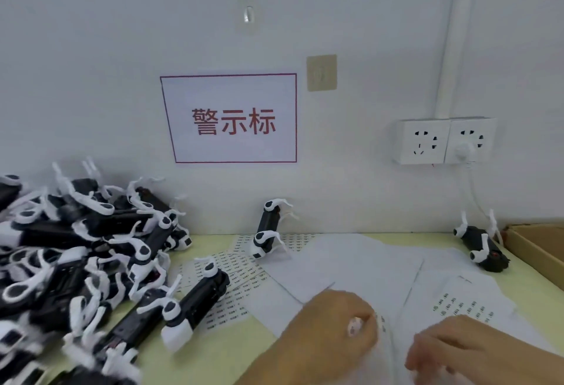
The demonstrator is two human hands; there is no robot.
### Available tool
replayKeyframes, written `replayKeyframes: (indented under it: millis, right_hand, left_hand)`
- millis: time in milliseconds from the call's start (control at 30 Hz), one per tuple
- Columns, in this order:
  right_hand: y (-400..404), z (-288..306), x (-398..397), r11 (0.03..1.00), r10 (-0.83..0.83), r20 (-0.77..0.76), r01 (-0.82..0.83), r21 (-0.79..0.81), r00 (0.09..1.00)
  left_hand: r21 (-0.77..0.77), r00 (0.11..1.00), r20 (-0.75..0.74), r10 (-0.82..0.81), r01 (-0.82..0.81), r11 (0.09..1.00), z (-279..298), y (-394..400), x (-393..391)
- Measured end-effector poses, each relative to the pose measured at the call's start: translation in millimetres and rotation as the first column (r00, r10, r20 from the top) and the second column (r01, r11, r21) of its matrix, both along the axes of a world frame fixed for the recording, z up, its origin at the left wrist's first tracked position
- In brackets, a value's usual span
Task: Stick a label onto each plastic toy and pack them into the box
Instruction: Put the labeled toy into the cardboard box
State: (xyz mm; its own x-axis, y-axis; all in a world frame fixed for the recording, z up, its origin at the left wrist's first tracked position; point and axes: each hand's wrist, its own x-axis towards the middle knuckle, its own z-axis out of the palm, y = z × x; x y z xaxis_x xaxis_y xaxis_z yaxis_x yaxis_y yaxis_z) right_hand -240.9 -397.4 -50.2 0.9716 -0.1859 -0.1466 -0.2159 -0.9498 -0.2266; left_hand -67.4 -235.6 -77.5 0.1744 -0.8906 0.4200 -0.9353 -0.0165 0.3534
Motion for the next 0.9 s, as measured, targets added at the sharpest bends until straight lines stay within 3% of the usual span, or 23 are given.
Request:
replayKeyframes:
  millis: [33,100,167,233,367,433,500,633,733,900]
  right_hand:
    - [-1.8,2.1,2.3,1.0,-0.017,0.007,0.017,0.003,1.0]
    - [-3.6,5.2,8.5,0.999,-0.027,0.047,0.026,0.019,0.999]
    - [5.7,11.9,18.4,0.996,-0.055,0.079,0.049,0.078,0.995]
    - [22.3,20.2,34.6,0.986,-0.062,0.138,0.039,0.16,0.989]
    - [42.8,25.5,89.1,0.944,-0.155,0.397,0.017,0.329,0.905]
    - [50.0,24.3,127.7,0.937,-0.186,0.436,0.025,0.349,0.881]
    - [57.1,21.8,169.7,0.943,-0.186,0.426,0.039,0.33,0.885]
    - [67.7,12.3,239.1,0.953,-0.217,0.355,0.119,0.278,0.909]
    - [71.6,-0.7,271.8,0.98,-0.196,0.272,0.176,0.096,0.942]
    - [75.4,-10.3,296.7,0.994,-0.105,0.163,0.108,-0.008,0.981]
  left_hand:
    - [0.107,0.984,-0.14,0.11,-0.096,0.99,-9.4,15.2,3.0]
    - [0.192,0.96,-0.059,0.274,-0.259,0.947,-29.8,47.2,25.6]
    - [0.179,0.971,0.056,0.231,-0.238,0.955,-40.9,46.6,26.9]
    - [0.215,0.973,0.015,0.231,-0.229,0.95,-45.2,42.4,23.5]
    - [0.13,0.957,0.063,0.282,-0.288,0.949,-36.5,46.6,26.2]
    - [0.058,0.965,0.089,0.245,-0.25,0.966,-36.3,48.4,24.4]
    - [-0.063,0.941,0.181,0.285,-0.278,0.958,-39.4,47.3,29.4]
    - [0.084,0.949,0.208,0.237,-0.259,0.962,-44.3,48.1,29.9]
    - [0.258,0.933,0.19,0.304,-0.346,0.902,-40.3,53.5,24.9]
    - [0.25,0.932,0.166,0.321,-0.355,0.901,-44.1,51.9,26.0]
